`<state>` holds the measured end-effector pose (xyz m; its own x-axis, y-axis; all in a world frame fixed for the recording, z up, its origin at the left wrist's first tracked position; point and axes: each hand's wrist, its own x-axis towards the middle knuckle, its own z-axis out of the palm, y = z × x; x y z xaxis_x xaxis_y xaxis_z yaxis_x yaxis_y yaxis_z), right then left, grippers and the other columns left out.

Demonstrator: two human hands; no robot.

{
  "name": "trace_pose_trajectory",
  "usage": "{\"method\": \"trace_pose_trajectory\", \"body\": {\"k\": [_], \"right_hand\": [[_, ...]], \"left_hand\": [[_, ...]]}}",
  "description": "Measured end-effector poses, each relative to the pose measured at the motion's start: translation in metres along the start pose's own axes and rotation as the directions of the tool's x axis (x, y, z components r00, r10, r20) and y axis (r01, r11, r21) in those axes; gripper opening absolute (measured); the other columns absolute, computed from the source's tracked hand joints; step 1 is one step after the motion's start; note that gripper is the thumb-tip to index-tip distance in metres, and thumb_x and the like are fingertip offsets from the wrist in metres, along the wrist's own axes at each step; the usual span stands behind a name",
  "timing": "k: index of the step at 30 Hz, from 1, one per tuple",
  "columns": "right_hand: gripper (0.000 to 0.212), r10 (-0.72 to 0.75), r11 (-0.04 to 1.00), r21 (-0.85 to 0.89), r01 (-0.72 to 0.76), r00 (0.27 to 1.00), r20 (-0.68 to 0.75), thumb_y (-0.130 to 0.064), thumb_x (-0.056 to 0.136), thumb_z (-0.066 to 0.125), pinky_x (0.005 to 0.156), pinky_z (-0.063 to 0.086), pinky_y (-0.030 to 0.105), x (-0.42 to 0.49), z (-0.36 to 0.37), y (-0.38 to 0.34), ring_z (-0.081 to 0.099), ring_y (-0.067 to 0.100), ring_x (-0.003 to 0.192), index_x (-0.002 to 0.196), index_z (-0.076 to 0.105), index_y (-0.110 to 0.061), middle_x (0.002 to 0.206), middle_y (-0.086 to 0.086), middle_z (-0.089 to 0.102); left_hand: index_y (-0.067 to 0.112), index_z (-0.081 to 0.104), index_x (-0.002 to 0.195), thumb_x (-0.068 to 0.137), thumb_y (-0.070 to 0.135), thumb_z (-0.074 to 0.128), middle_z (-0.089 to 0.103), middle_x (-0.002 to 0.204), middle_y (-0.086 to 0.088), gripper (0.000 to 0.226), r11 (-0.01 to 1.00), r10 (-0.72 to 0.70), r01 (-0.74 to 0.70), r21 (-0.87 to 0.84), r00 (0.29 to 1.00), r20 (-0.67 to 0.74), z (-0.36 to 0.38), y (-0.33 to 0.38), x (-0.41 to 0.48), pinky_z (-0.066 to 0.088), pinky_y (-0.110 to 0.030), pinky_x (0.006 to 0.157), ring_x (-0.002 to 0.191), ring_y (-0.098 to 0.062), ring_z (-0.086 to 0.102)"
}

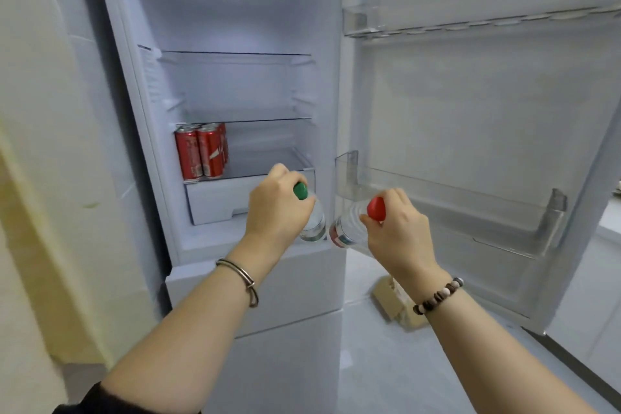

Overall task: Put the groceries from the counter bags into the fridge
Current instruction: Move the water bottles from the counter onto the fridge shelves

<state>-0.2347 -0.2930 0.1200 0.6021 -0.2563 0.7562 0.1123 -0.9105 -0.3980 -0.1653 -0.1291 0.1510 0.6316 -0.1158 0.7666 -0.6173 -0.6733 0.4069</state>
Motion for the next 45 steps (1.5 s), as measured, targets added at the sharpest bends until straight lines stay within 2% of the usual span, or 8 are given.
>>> {"method": "trace_pose_trajectory", "body": {"k": [3, 16, 22, 26, 30, 34, 40, 45], "right_hand": [[0.023, -0.072, 0.997, 0.01, 0.073, 0.996, -0.061, -0.005, 0.074, 0.074, 0.054, 0.03, 0.029, 0.017, 0.024, -0.008, 0.041, 0.027, 0.055, 0.085, 0.054, -0.003, 0.082, 0.009, 0.054], [0.033, -0.221, 0.965, 0.089, 0.245, 0.952, -0.213, 0.0, 0.067, 0.079, 0.048, 0.035, 0.026, 0.117, 0.138, -0.017, 0.053, 0.031, 0.052, 0.09, 0.057, -0.001, 0.083, 0.011, 0.057], [0.026, -0.202, 0.944, 0.174, 0.279, 0.91, -0.363, -0.002, 0.072, 0.075, 0.044, 0.039, 0.028, 0.186, 0.173, -0.029, 0.051, 0.029, 0.053, 0.09, 0.056, -0.002, 0.086, 0.01, 0.055], [0.024, -0.184, 0.931, 0.209, 0.3, 0.877, -0.443, -0.002, 0.074, 0.073, 0.046, 0.043, 0.031, 0.226, 0.193, -0.037, 0.054, 0.033, 0.057, 0.092, 0.057, -0.001, 0.09, 0.013, 0.057], [0.026, -0.162, 0.917, 0.247, 0.314, 0.856, -0.49, 0.0, 0.073, 0.073, 0.052, 0.039, 0.026, 0.254, 0.214, -0.044, 0.055, 0.029, 0.061, 0.093, 0.057, 0.0, 0.091, 0.013, 0.057], [0.026, -0.164, 0.918, 0.244, 0.314, 0.858, -0.486, 0.0, 0.072, 0.075, 0.054, 0.035, 0.024, 0.271, 0.244, -0.055, 0.055, 0.028, 0.061, 0.091, 0.057, 0.0, 0.09, 0.013, 0.057], [0.026, -0.22, 0.923, 0.207, 0.325, 0.885, -0.41, -0.002, 0.072, 0.076, 0.05, 0.035, 0.025, 0.287, 0.295, -0.07, 0.055, 0.026, 0.058, 0.09, 0.057, -0.002, 0.087, 0.01, 0.057], [0.027, -0.215, 0.936, 0.214, 0.279, 0.936, -0.279, -0.005, 0.074, 0.076, 0.048, 0.03, 0.02, 0.303, 0.327, -0.081, 0.056, 0.028, 0.059, 0.093, 0.057, -0.002, 0.094, 0.011, 0.056]], "left_hand": [[0.005, 0.067, 0.075, 0.068, 0.006, 0.073, 0.055, 0.077, -0.006, 0.01, 0.999, 0.037, -0.037, -0.005, 0.997, -0.065, 0.001, -0.02, 0.023, 0.036, -0.026, 0.055, 0.061, -0.026, 0.053], [0.007, 0.068, 0.074, 0.063, 0.004, 0.076, 0.056, 0.074, -0.003, 0.014, 0.99, 0.139, -0.129, 0.058, 0.957, -0.254, 0.026, -0.107, 0.115, 0.035, -0.017, 0.054, 0.059, -0.019, 0.054], [0.008, 0.067, 0.072, 0.065, 0.012, 0.07, 0.055, 0.074, -0.004, 0.009, 0.976, 0.219, -0.197, 0.096, 0.859, -0.462, 0.041, -0.124, 0.179, 0.037, -0.02, 0.055, 0.06, -0.015, 0.047], [0.007, 0.068, 0.076, 0.065, 0.011, 0.074, 0.057, 0.076, -0.005, 0.013, 0.955, 0.296, -0.241, 0.172, 0.794, -0.53, 0.054, -0.142, 0.213, 0.035, -0.016, 0.052, 0.067, -0.014, 0.046], [0.005, 0.068, 0.077, 0.066, 0.012, 0.076, 0.057, 0.076, -0.007, 0.015, 0.943, 0.333, -0.267, 0.2, 0.747, -0.575, 0.066, -0.163, 0.236, 0.035, -0.016, 0.05, 0.067, -0.013, 0.045], [0.005, 0.067, 0.077, 0.065, 0.009, 0.078, 0.057, 0.076, -0.008, 0.016, 0.914, 0.403, -0.302, 0.27, 0.744, -0.533, 0.075, -0.187, 0.253, 0.043, -0.026, 0.043, 0.057, -0.017, 0.05], [0.004, 0.067, 0.078, 0.066, 0.006, 0.081, 0.057, 0.078, -0.008, 0.019, 0.917, 0.391, -0.286, 0.279, 0.789, -0.474, 0.084, -0.237, 0.274, 0.046, -0.023, 0.047, 0.055, -0.02, 0.054], [0.005, 0.067, 0.077, 0.065, 0.004, 0.081, 0.057, 0.077, -0.007, 0.019, 0.933, 0.337, -0.228, 0.279, 0.824, -0.455, 0.092, -0.271, 0.286, 0.039, -0.018, 0.049, 0.053, -0.019, 0.053]]}}
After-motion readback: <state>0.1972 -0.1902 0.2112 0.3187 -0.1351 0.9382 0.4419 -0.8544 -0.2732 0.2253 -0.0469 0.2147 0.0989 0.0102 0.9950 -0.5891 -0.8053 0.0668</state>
